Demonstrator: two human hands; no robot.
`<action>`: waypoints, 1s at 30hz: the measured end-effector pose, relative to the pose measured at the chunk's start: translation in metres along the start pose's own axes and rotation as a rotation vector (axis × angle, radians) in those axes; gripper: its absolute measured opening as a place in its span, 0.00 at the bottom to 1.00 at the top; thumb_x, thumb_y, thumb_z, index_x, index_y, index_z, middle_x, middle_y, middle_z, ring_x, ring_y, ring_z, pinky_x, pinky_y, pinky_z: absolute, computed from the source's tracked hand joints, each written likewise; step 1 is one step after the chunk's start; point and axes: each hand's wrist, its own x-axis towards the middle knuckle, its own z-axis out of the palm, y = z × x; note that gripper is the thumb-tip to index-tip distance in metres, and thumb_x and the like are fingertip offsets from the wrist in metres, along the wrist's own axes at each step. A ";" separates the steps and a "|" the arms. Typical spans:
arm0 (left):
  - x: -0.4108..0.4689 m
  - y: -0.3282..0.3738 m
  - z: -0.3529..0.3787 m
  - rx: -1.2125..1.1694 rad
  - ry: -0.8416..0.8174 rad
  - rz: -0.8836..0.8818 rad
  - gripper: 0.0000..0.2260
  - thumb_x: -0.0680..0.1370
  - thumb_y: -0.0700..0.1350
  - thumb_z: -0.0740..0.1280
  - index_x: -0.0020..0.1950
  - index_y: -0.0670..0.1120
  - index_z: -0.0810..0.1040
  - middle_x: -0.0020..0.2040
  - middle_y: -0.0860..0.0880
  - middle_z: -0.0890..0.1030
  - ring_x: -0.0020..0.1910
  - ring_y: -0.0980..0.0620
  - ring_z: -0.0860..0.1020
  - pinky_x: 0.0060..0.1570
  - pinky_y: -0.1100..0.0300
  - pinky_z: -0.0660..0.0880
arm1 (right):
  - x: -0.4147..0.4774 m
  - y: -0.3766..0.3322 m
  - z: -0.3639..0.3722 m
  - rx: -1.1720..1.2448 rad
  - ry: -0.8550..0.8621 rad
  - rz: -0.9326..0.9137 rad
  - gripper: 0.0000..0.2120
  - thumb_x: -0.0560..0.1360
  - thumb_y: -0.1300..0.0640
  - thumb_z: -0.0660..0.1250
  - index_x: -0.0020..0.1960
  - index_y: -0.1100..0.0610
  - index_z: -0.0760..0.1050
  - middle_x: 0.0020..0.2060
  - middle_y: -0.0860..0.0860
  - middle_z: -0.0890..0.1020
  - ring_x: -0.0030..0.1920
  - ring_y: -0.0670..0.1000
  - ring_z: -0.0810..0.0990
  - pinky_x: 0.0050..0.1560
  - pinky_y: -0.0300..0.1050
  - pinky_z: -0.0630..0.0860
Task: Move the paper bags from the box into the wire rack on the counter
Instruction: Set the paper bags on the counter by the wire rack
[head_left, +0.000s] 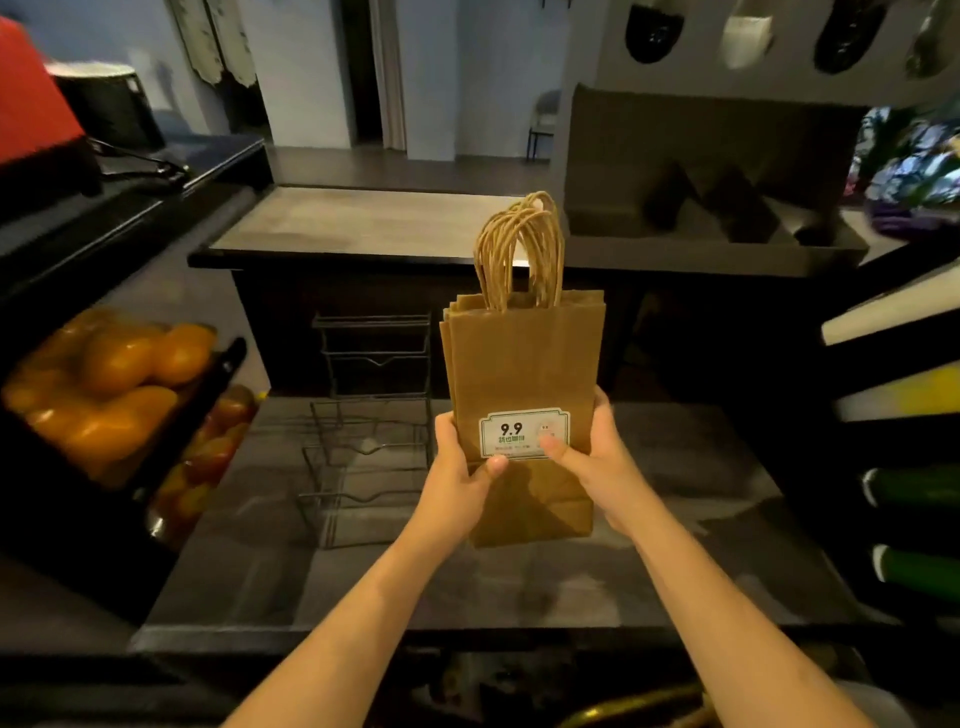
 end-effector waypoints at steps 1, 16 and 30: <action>0.006 -0.005 0.001 0.008 0.000 -0.002 0.21 0.79 0.39 0.64 0.63 0.55 0.56 0.59 0.58 0.74 0.60 0.57 0.75 0.57 0.60 0.75 | 0.003 0.007 0.000 -0.004 -0.002 0.028 0.39 0.74 0.56 0.72 0.75 0.43 0.51 0.64 0.44 0.73 0.65 0.47 0.72 0.66 0.56 0.72; 0.030 -0.079 0.047 0.040 -0.078 -0.250 0.26 0.78 0.35 0.64 0.63 0.57 0.55 0.53 0.59 0.73 0.51 0.63 0.73 0.44 0.73 0.70 | 0.002 0.112 0.006 -0.135 0.198 0.245 0.31 0.74 0.59 0.72 0.69 0.49 0.58 0.60 0.48 0.75 0.62 0.51 0.75 0.60 0.46 0.73; 0.026 -0.093 0.053 0.075 -0.075 -0.258 0.28 0.77 0.35 0.65 0.67 0.56 0.54 0.53 0.61 0.72 0.51 0.64 0.72 0.45 0.75 0.68 | -0.006 0.121 0.012 -0.092 0.240 0.258 0.39 0.75 0.58 0.70 0.77 0.49 0.49 0.60 0.42 0.70 0.60 0.44 0.70 0.57 0.42 0.69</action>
